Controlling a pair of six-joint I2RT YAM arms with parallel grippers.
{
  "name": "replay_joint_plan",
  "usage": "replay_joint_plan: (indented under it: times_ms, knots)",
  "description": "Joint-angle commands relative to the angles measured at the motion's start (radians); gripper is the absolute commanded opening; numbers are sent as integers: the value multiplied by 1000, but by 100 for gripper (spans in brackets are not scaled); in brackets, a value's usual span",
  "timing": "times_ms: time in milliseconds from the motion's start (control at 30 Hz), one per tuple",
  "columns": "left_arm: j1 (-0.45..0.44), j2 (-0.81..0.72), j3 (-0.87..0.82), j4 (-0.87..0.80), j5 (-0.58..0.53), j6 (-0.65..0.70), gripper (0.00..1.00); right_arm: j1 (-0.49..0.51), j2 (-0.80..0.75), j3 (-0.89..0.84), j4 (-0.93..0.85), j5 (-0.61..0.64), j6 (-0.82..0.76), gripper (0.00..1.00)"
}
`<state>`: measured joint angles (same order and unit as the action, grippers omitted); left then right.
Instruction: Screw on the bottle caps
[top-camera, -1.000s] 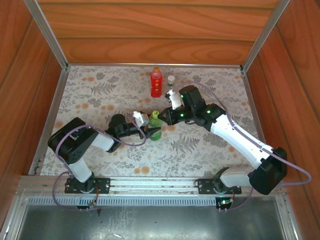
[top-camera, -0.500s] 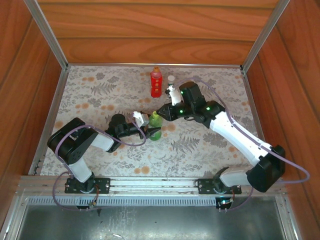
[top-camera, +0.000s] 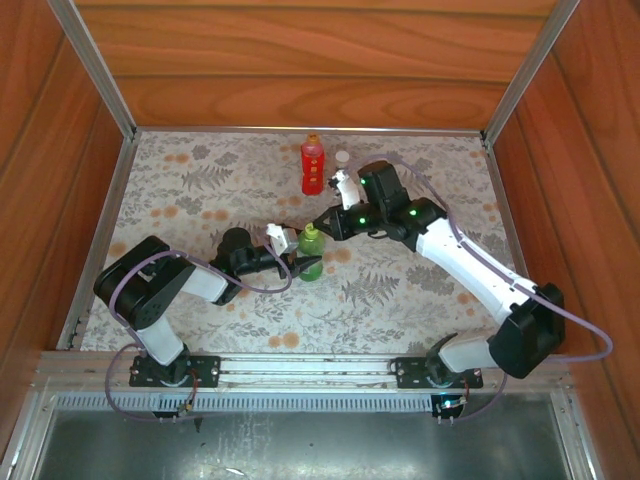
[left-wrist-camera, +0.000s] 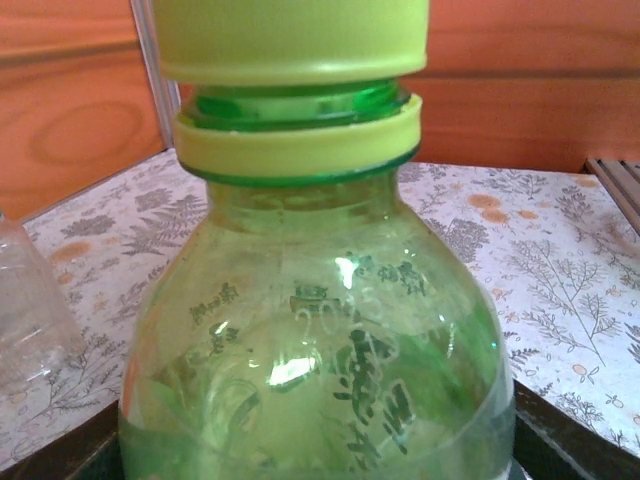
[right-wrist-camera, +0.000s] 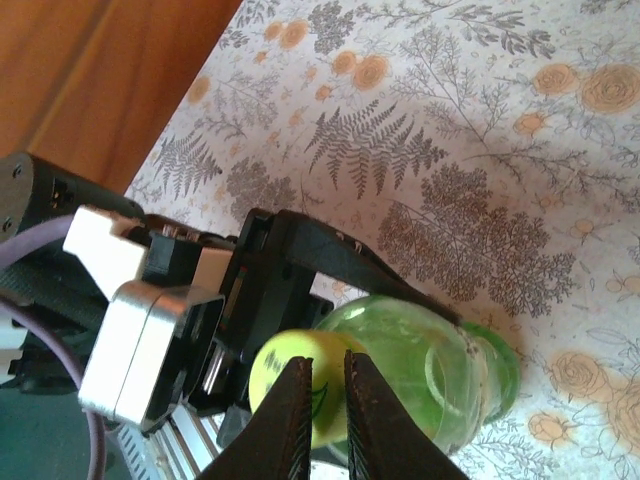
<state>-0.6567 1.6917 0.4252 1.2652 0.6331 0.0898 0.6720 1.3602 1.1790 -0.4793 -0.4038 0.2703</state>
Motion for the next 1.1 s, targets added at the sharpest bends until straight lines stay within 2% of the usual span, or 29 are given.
replay_joint_plan:
  times_ms: [0,133,267,433,667,833,1067]
  knots:
    - [-9,-5,-14,-60,-8,-7,66,23,-43,-46,-76,-76,-13,16]
    - [-9,-6,-12,-61,-7,-6,66,31,-76,-61,-77,-44,-11,15]
    - [-9,-3,-11,-61,-2,-6,66,29,-97,-47,-40,53,-12,18]
    - [-9,-4,-11,-63,0,-6,66,15,-43,5,15,120,-32,23]
    - [-9,-7,-16,-64,-1,-2,66,11,67,95,23,57,-54,24]
    - [-9,-9,-19,-64,-8,0,66,9,49,66,-6,-2,-51,19]
    - [-8,-4,-14,-66,-11,-4,66,11,-48,-60,-39,-73,-35,16]
